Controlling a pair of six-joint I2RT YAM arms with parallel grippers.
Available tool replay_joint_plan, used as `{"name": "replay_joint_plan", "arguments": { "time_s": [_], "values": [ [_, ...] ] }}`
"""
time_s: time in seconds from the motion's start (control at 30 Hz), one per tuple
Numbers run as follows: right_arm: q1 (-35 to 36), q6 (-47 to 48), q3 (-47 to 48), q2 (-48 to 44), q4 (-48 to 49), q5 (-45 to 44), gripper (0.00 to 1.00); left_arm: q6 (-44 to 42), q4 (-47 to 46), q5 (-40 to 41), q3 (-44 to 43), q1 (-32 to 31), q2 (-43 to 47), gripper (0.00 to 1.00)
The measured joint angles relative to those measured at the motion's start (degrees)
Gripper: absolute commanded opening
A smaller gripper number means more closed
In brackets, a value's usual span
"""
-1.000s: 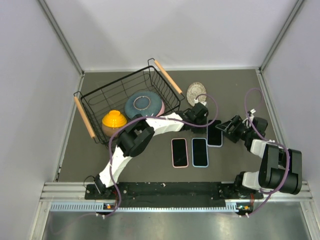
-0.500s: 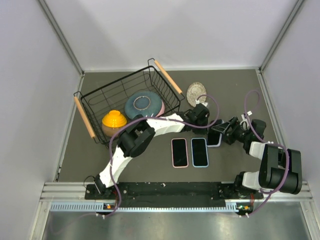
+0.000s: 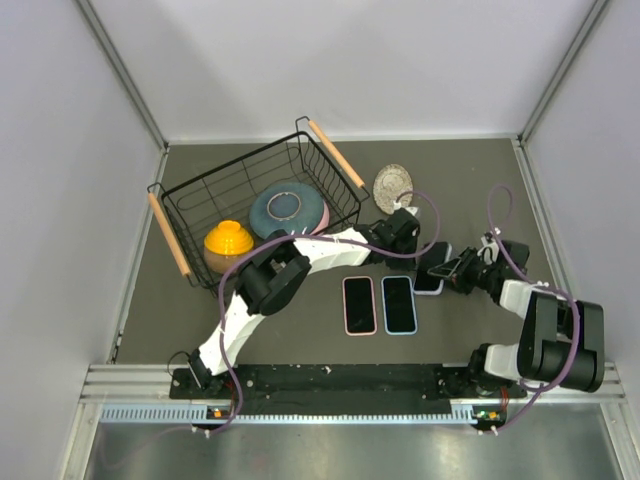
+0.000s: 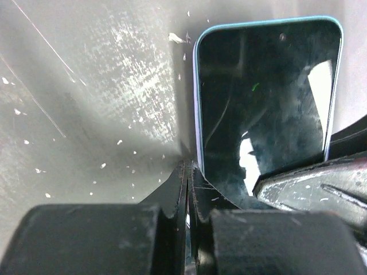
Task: Put the phone into the phone case
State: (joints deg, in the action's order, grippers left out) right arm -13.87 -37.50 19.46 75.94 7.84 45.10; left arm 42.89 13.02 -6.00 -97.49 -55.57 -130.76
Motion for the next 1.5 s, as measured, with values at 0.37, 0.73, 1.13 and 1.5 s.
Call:
{"name": "replay_joint_plan", "arguments": {
  "time_s": [0.37, 0.73, 1.13, 1.5],
  "values": [
    [0.4, 2.9, 3.0, -10.8, -5.2, 1.4, 0.1, -4.0, 5.2, -0.3, 1.2, 3.3, 14.5, 0.56],
    [12.7, -15.4, -2.0, -20.4, 26.4, 14.9, 0.12, -2.8, -3.8, -12.9, 25.5, 18.0, 50.5, 0.85],
    [24.8, -45.4, -2.2, -15.0, 60.5, 19.2, 0.13, 4.6, -24.7, -29.1, 47.4, 18.8, 60.5, 0.88],
    [26.6, -50.6, -2.2, -14.4, 63.8, 19.3, 0.14, 9.6, -39.0, -34.9, 48.7, 18.8, 59.2, 0.83]
  ]
}}
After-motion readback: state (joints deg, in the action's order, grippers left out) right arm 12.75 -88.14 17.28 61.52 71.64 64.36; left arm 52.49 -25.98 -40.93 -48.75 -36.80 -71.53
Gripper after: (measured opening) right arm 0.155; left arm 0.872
